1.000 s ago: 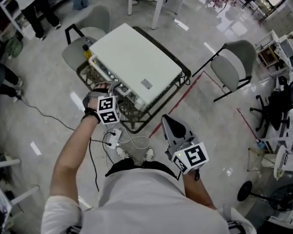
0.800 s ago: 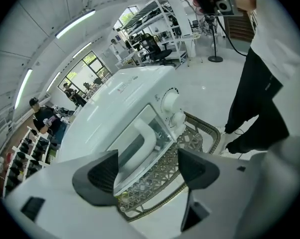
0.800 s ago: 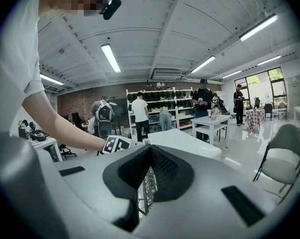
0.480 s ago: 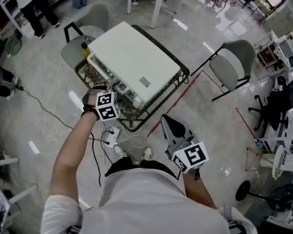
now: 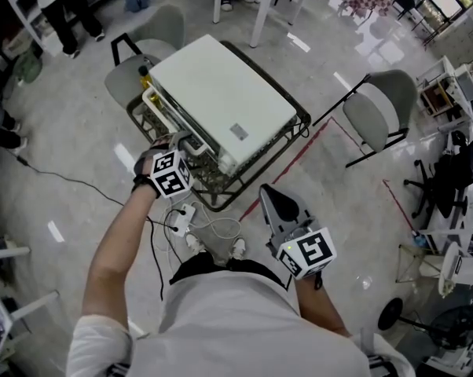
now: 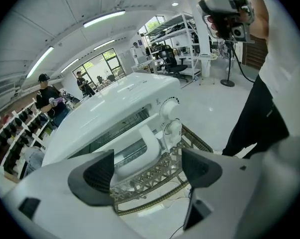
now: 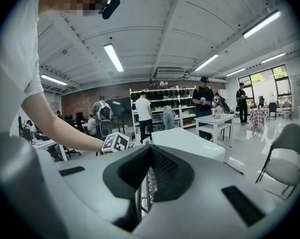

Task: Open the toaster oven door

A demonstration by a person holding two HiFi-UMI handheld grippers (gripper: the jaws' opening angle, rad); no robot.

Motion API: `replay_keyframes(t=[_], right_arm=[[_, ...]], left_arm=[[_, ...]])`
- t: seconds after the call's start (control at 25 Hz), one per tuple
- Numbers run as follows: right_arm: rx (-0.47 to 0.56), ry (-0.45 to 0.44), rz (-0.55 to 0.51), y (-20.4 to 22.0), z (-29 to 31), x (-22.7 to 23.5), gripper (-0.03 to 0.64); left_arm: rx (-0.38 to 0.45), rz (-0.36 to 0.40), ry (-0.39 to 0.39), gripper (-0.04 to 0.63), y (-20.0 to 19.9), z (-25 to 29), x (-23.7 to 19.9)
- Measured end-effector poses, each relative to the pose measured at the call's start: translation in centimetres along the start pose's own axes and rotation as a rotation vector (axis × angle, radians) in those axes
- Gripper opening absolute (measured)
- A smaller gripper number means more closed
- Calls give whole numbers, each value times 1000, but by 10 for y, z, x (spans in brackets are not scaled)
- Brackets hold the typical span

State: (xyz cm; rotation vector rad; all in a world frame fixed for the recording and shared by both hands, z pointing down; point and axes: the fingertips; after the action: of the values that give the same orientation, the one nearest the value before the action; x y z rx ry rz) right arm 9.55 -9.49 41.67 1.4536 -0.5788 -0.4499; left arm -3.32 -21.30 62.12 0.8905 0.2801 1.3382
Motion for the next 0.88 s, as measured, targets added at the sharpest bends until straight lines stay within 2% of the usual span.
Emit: replay_keyframes(t=[0.48,0.88], right_arm=[[-6,-32,11,2,12,-7,21],[-15,-58,13,3,20,-18,21]], left_arm=[[41,-168,-52,419,20,-16,13],[41,-299,-52,420,51,-29,38]])
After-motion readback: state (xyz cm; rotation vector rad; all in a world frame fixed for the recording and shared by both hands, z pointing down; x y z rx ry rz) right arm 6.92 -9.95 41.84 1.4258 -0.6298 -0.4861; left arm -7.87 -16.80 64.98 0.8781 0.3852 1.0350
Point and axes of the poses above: the fingertips, and each gripper's own axes: z forward along the fingers, x to its right, y out of its underside, and after that the axes turned 13 degrees about x, right-handed
